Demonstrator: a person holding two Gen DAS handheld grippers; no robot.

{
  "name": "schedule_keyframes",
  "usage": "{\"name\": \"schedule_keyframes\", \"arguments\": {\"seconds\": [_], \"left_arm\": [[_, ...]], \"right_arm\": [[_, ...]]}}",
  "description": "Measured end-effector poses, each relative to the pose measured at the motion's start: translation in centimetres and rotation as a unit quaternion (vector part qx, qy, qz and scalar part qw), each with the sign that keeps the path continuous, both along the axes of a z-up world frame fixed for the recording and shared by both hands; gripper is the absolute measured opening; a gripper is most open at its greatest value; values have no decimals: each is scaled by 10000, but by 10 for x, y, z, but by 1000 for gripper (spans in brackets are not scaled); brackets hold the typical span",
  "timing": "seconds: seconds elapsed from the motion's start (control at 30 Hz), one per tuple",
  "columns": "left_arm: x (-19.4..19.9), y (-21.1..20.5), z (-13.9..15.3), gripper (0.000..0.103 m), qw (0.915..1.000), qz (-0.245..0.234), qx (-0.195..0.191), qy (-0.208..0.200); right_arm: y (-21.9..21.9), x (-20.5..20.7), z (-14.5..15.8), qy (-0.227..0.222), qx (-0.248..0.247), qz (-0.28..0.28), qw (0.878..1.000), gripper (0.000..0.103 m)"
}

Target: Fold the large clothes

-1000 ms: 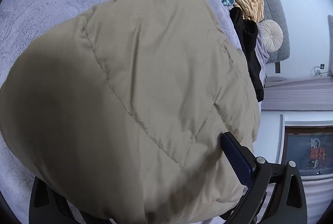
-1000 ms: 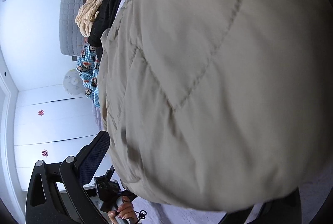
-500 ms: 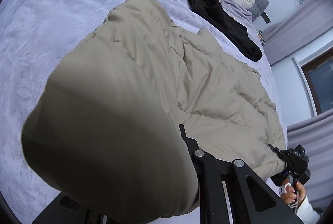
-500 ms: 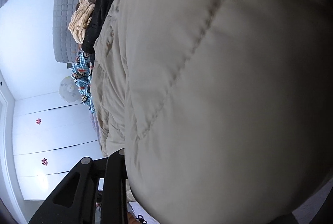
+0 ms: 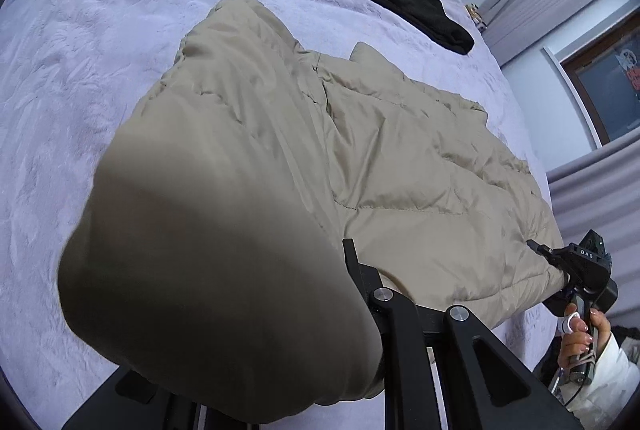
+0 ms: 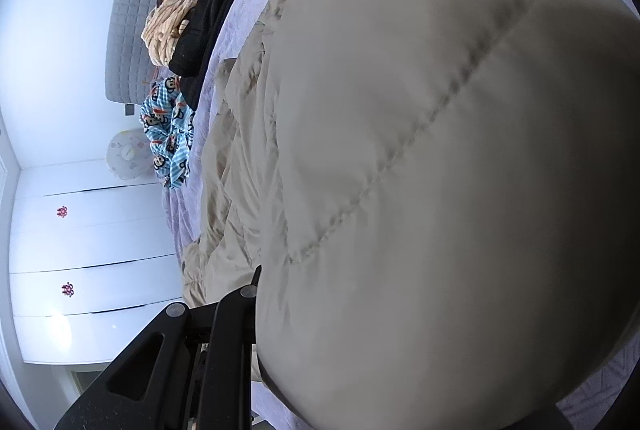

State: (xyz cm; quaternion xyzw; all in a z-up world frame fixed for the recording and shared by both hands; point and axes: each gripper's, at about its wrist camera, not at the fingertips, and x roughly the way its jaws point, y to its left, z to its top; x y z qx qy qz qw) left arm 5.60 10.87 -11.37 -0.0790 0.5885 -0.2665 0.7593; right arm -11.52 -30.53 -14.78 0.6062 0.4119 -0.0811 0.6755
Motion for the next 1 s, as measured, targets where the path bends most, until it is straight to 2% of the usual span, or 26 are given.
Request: {"name": "schedule_keyframes", "arguments": {"seconds": [0.23,0.4,0.53,0.63,0.73,0.9,1.0], "left_arm": [[-57,22,1,19,9995,9,177,256],[-86,20,-16,19,9980,72,508,379],[-88,13,-24,19,9964,138,745,375],[-87,11,-21,20,9956,204,832,370],[-87,11,-17,29,9934,255,1069,317],[-88,19,-12,30,9923,307,1150,348],[-92,28,-6,30,9920,326,1186,296]], "right_arm": [[21,-27,14,279,-11,23,9996,22],[26,-59,-1,448,190,34,9988,22],[25,-72,-12,555,271,5,9981,24],[24,-69,-14,652,243,30,9976,28],[22,-71,-12,812,161,70,9965,36],[20,-78,-4,1021,-11,128,9947,52],[18,-82,1,1165,-146,99,9930,55]]}}
